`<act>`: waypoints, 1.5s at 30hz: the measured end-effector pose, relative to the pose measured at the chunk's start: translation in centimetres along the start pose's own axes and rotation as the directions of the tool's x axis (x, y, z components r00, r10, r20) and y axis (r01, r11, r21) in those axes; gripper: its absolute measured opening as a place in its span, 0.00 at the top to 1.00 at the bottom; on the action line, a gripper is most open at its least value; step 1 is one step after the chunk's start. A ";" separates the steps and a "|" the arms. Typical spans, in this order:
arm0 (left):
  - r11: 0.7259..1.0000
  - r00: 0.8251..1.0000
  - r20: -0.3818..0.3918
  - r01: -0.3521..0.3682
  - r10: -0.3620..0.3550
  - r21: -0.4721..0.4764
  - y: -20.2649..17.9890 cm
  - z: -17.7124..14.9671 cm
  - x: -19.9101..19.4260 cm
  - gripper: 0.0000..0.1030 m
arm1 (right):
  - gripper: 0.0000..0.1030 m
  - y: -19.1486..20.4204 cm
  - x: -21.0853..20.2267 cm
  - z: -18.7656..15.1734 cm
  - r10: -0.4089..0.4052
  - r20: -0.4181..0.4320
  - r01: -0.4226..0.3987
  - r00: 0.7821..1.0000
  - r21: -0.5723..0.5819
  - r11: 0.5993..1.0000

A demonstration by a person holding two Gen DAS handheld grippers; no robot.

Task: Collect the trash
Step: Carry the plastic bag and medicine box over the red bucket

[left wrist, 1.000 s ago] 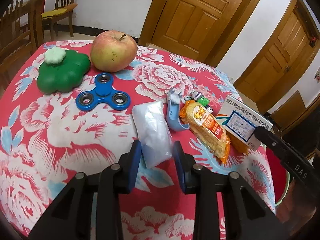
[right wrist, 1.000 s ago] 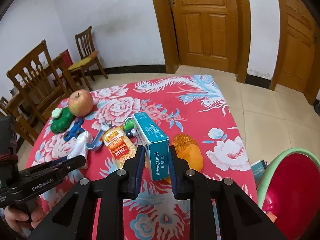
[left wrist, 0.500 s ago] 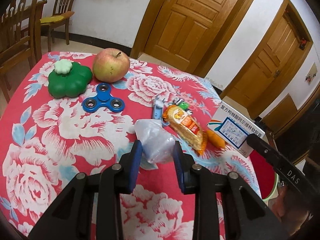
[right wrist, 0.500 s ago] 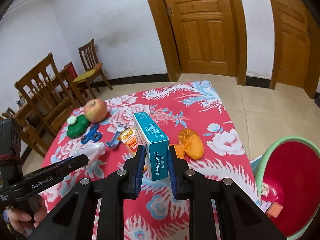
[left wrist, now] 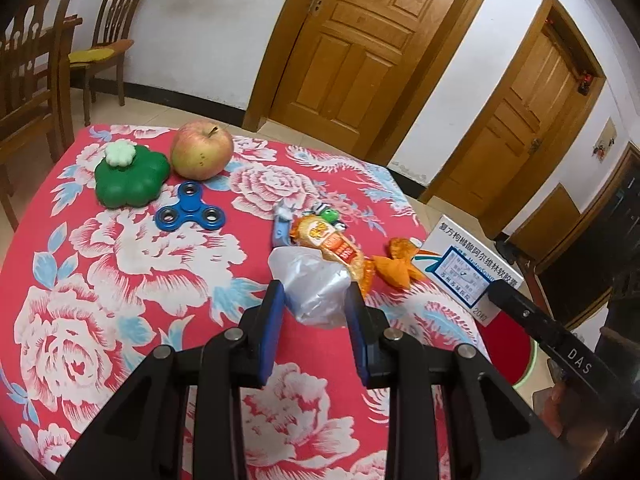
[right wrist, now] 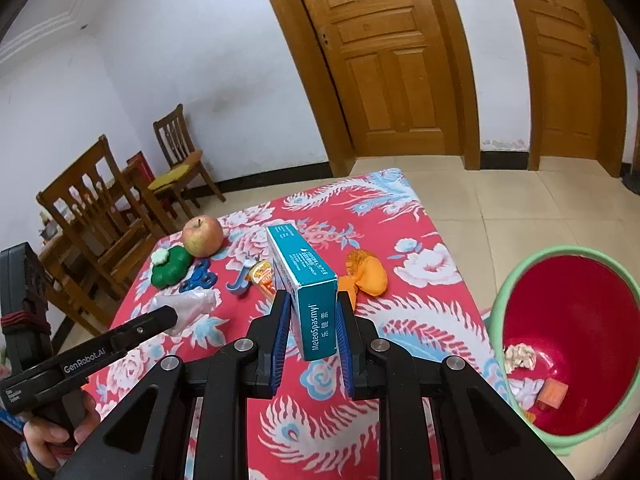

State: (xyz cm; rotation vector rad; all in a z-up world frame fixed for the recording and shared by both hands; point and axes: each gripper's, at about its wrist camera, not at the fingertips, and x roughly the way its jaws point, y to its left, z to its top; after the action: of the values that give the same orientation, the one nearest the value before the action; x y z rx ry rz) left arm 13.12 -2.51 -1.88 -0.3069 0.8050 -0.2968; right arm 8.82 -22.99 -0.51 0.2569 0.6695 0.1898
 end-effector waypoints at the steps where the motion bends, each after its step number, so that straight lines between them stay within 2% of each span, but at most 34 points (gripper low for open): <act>1: 1.000 1.000 0.001 0.003 -0.003 0.003 -0.2 0.0 -0.2 0.70 | 0.78 -0.1 -0.2 -0.1 -0.001 0.002 0.001 1.000 0.004 1.000; 21: 0.997 0.999 0.012 0.050 -0.050 0.064 -3.9 -0.8 -1.8 0.70 | 0.78 -3.0 -5.3 -1.3 -0.010 0.076 0.003 0.997 0.090 0.996; 45: 0.972 0.991 -0.045 0.131 -0.124 0.195 -10.9 -1.9 -0.8 0.70 | 0.78 -7.7 -9.6 -2.5 -0.084 0.151 0.054 0.985 0.194 0.979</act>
State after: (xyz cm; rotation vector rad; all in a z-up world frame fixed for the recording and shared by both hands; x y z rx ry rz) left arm 9.62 -12.54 1.51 -0.1673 0.7820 -0.5005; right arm 0.55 -32.37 0.94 0.4266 0.5371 0.0374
